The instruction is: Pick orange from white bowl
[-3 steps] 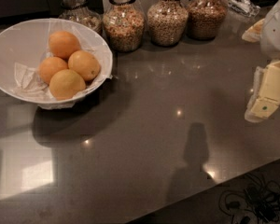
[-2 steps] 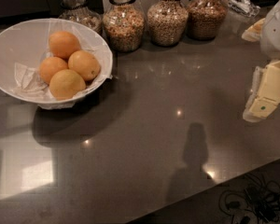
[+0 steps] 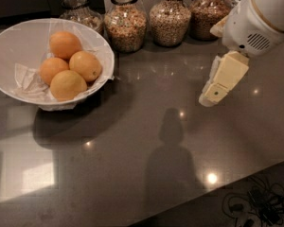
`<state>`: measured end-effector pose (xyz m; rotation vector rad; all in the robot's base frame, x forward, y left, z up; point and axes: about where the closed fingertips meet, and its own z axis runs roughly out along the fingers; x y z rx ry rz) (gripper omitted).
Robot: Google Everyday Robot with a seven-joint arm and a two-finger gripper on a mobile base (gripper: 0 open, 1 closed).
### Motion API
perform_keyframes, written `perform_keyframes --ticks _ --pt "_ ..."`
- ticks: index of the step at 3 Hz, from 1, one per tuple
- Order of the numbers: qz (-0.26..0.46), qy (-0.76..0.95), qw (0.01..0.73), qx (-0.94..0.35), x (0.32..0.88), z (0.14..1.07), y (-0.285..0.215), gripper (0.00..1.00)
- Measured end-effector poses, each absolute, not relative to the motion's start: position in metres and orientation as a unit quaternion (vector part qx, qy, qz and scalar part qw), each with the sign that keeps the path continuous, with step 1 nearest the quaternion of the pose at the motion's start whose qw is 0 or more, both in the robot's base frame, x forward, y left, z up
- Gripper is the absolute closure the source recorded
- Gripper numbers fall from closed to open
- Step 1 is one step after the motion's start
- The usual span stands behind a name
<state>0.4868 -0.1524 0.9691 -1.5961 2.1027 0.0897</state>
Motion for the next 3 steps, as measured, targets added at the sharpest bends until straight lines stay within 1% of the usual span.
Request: perform_keyframes --ticks 1,2,3 --pt "0.047 0.757 0.277 -0.590 0.512 0.974 -0.118 0.00" --pt "0.047 0.757 0.277 -0.590 0.512 0.974 -0.118 0.00" --pt "0.053 0.749 0.290 -0.593 0.518 0.972 -0.108 0.00"
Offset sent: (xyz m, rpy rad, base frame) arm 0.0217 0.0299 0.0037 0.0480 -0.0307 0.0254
